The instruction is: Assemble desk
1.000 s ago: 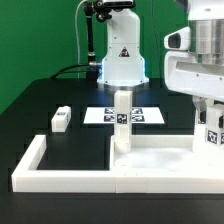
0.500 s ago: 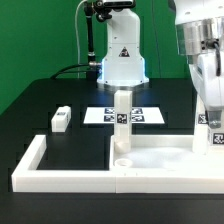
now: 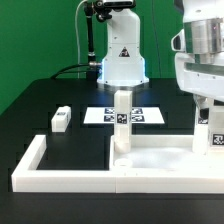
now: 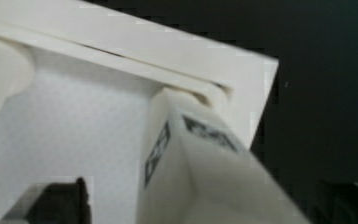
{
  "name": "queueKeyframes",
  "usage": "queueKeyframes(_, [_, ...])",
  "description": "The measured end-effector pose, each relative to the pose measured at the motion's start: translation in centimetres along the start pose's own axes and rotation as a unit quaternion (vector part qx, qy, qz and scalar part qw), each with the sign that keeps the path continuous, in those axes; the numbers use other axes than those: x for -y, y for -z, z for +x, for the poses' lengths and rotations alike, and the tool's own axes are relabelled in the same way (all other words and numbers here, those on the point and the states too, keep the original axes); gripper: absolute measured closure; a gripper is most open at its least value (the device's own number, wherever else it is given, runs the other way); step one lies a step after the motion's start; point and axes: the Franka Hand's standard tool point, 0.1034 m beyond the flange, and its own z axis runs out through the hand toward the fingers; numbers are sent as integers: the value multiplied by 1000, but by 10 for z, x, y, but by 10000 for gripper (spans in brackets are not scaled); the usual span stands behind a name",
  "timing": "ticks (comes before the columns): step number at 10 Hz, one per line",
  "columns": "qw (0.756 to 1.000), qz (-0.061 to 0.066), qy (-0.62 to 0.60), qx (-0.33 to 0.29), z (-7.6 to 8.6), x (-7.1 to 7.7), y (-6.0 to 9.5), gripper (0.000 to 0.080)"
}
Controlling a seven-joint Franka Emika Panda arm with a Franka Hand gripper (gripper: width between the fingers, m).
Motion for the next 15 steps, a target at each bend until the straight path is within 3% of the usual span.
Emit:
queueKeyframes(3, [995, -3, 97, -3, 4, -1, -1, 151])
queueKeyframes(4, [985, -9, 169, -11, 6, -1, 0, 151])
queueKeyframes(5, [955, -16, 295, -16, 9, 0, -1, 151])
queueKeyframes(6, [944, -19, 328, -12, 14, -4, -6, 151])
queueKeyframes(8, [947, -18, 319, -13, 14, -3, -5, 151])
queueKeyframes(10, [950, -18, 310, -14, 14, -3, -5, 424])
queueKeyframes(11, [960, -17, 279, -14, 14, -3, -5, 424])
queueKeyframes(12, [970, -17, 244, -15, 15, -4, -5, 510])
queueKeyframes(14, [985, -16, 169, -16, 15, -4, -6, 510])
queueKeyframes(15, [996, -27, 82, -7, 10, -5, -6, 510])
